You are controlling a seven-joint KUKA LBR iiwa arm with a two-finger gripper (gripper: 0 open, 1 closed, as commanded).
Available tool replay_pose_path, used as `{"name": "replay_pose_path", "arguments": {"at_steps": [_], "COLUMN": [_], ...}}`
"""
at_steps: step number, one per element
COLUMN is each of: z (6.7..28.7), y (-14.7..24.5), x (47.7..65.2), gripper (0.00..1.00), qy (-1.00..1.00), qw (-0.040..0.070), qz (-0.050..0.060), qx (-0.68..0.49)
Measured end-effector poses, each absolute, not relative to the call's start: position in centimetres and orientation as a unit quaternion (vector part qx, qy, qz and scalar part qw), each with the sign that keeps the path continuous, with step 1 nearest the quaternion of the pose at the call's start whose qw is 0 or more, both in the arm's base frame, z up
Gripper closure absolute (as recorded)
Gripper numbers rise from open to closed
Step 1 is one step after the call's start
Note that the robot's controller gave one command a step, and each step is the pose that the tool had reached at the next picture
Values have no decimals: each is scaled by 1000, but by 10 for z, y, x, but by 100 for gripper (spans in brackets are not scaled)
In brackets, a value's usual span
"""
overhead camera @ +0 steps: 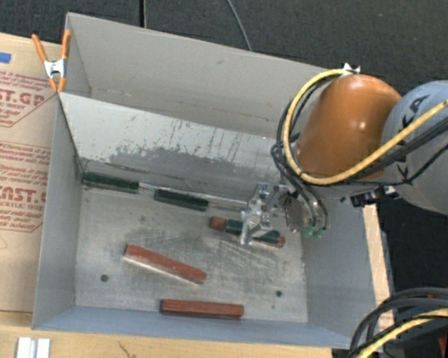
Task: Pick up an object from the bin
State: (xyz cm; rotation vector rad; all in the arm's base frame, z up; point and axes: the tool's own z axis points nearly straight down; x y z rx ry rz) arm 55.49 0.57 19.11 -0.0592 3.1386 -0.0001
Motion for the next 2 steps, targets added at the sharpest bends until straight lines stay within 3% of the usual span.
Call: {"name": "replay_pose_path", "arguments": {"at_steps": [1, 2], "z": [191, 227], "y": [6, -21], "x": [555, 565], "gripper": [100, 100], "qy": [1000, 998], "qw": [1, -1], "qz": [0, 1], "qx": [-19, -68]}}
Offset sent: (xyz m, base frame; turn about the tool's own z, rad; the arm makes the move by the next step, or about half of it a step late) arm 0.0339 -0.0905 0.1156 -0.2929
